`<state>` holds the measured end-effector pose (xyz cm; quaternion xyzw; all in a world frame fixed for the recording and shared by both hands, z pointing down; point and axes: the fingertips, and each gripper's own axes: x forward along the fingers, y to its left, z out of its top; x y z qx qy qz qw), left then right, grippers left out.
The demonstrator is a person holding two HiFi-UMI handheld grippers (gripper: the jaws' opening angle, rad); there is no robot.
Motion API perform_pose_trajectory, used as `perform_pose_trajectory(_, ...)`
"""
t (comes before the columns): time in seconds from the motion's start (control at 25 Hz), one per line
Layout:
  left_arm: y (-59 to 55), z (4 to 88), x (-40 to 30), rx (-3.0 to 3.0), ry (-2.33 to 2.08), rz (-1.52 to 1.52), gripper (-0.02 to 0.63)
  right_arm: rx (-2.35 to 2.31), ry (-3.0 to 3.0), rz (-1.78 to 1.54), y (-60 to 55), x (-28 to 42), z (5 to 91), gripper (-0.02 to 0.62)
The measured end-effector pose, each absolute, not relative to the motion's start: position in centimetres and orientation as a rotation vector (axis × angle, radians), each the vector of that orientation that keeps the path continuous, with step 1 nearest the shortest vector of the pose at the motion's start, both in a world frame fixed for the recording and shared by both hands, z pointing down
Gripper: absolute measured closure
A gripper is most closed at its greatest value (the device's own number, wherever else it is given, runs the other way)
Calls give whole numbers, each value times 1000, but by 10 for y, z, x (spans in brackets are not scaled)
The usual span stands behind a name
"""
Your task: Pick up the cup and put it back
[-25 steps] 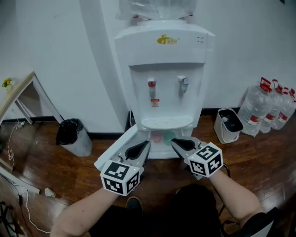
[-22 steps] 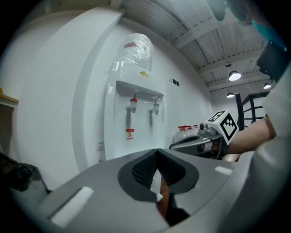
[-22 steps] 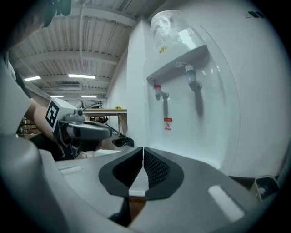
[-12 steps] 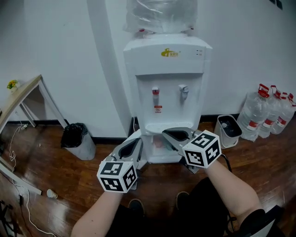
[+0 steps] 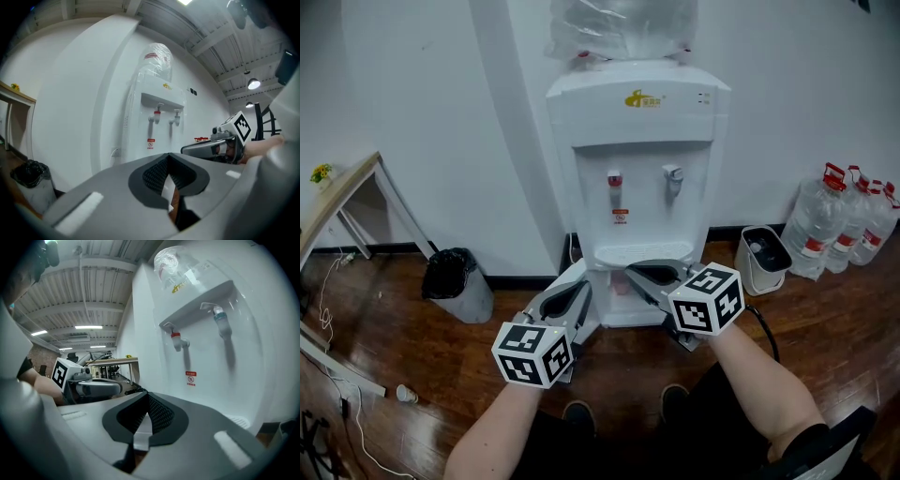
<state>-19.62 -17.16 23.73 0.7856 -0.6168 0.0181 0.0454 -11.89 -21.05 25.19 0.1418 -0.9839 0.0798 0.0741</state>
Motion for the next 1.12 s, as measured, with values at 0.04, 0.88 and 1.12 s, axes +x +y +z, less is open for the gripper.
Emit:
perform_pose_trajectory(0.04,-173,239,-198,2395,-1880,56,405,418,-2948,230,-209,-119,254,595)
perform_pose_trajectory(0.88,-171,247,-206,2405,-1839,62,397,375,-2928,241,-206,-113,268,595)
perform_pose_trajectory(1.12,-169,247,-208,2395,-1852,64,397,375,-2928,245,-206,-110,268,595)
